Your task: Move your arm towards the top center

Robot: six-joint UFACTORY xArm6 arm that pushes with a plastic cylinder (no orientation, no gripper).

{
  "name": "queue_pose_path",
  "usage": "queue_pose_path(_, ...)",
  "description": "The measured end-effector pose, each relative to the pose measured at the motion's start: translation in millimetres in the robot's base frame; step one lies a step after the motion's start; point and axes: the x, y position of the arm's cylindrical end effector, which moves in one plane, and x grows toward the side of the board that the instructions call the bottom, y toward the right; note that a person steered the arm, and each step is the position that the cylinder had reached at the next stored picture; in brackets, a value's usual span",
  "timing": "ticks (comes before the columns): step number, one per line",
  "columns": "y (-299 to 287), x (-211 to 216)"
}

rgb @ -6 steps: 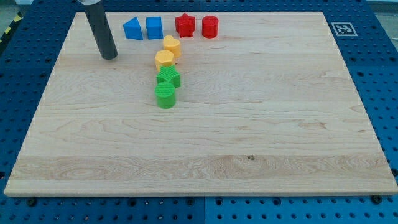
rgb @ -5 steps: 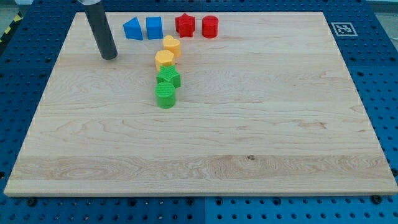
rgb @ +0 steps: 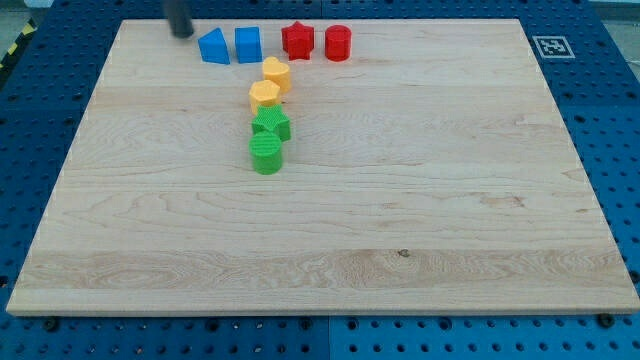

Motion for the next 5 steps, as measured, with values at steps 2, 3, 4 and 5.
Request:
queue_pose_path(2,33.8,-1.1)
queue_pose_path(3,61.1,-1.0)
queue_pose_path(4,89.1,-0.8)
queue_pose_path(5,110.6,1.3)
